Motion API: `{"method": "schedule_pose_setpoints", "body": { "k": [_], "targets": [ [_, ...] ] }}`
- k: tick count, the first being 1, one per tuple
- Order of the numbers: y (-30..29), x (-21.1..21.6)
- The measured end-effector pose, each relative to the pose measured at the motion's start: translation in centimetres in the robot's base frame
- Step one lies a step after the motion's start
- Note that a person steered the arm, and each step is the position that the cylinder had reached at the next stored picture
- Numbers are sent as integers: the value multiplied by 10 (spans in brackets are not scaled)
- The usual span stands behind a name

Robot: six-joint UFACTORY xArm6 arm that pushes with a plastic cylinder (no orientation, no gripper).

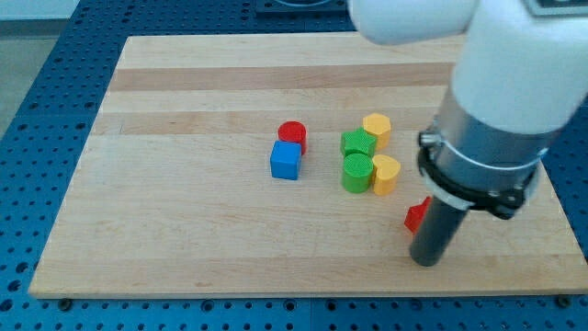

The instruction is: Move the red star towards a group of blocks

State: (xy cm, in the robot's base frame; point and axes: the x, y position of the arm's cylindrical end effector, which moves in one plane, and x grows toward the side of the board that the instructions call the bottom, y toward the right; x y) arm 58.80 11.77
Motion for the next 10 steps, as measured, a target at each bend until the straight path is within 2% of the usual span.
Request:
{"method": "schedule_pose_setpoints", "body": {
  "k": [1, 2, 3, 4, 10],
  "targets": [
    [-4, -1],
    [63, 12],
    [105, 7],
    [97, -25],
    [-63, -26]
  ]
}}
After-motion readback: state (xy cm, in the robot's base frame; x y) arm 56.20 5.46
